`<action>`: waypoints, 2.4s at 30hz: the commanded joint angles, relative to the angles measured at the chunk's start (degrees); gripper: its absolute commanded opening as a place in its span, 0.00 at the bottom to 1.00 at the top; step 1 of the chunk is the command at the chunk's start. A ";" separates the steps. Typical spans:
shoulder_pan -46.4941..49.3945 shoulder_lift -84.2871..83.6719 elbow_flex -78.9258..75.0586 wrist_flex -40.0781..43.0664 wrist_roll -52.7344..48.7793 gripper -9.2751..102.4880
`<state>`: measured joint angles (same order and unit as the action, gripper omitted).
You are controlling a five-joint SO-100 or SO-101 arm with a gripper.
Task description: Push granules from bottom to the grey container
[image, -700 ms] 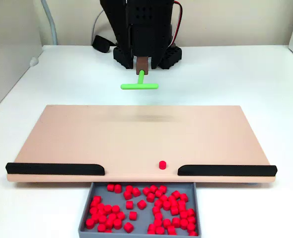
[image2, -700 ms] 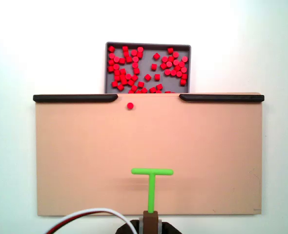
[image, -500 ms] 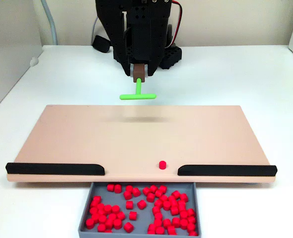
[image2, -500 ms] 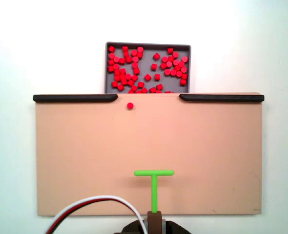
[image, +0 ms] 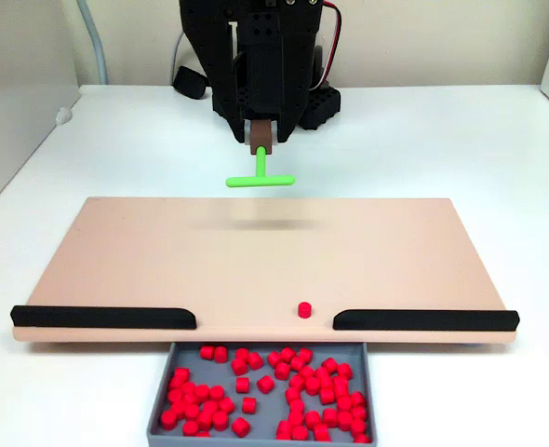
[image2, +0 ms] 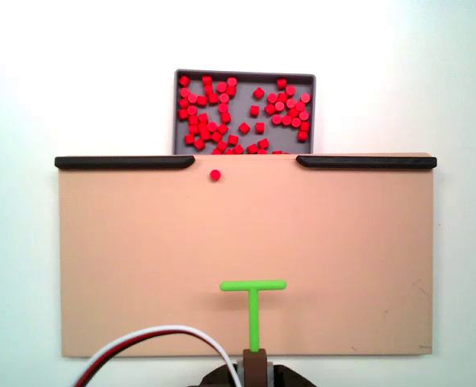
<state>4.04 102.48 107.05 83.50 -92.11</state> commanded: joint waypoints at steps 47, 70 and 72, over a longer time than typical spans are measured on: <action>-0.88 -1.49 -1.49 -0.18 1.32 0.08; -1.14 -0.70 -0.44 -4.57 1.58 0.08; -1.58 -1.41 0.09 -7.38 3.16 0.08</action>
<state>3.25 100.63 107.05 78.93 -91.49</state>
